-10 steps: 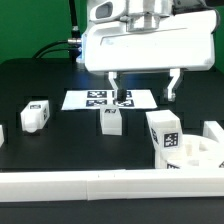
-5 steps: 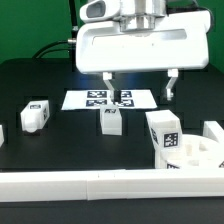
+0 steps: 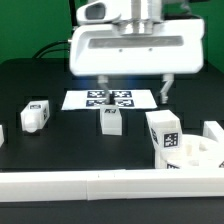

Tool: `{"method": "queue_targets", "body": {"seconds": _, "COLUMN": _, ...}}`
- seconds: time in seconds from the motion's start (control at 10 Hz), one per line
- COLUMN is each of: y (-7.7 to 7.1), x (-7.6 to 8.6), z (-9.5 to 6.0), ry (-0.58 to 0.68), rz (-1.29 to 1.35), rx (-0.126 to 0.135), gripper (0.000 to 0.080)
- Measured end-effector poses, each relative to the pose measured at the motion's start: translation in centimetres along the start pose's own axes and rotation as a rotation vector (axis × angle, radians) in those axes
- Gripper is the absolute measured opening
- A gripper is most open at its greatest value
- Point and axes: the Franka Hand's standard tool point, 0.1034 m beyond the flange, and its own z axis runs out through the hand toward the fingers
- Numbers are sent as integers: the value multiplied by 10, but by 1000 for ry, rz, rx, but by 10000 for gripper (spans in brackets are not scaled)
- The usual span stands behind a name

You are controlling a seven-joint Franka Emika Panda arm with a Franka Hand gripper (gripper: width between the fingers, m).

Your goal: Assemble stool

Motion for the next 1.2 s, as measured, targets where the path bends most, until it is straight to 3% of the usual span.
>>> {"method": "queue_targets", "body": {"seconds": 0.1, "y": 1, "x": -4, "z": 3, "ry": -84, "rz": -13, "rx": 29, "gripper": 649}}
{"method": "queue_targets", "body": {"seconds": 0.4, "y": 2, "x": -4, "z": 3, "ry": -121, "rz": 23, "rx": 41, "gripper": 649}}
{"method": "queue_targets", "body": {"seconds": 0.5, "y": 1, "x": -8, "z": 4, "ry": -169, "rz": 51, "rx": 57, "gripper": 649}}
{"method": "queue_targets", "body": {"seconds": 0.6, "y": 4, "x": -19, "z": 2, "ry": -307, "rz": 130, "rx": 76, "gripper": 649}}
{"method": "queue_targets", "body": {"seconds": 0.8, "y": 19, "x": -15, "z": 3, "ry": -467, "rz": 225, "rx": 60, "gripper": 649}}
{"method": "queue_targets", "body": {"seconds": 1.2, "y": 19, "x": -25, "z": 4, "ry": -699, "rz": 233, "rx": 112, "gripper": 649}}
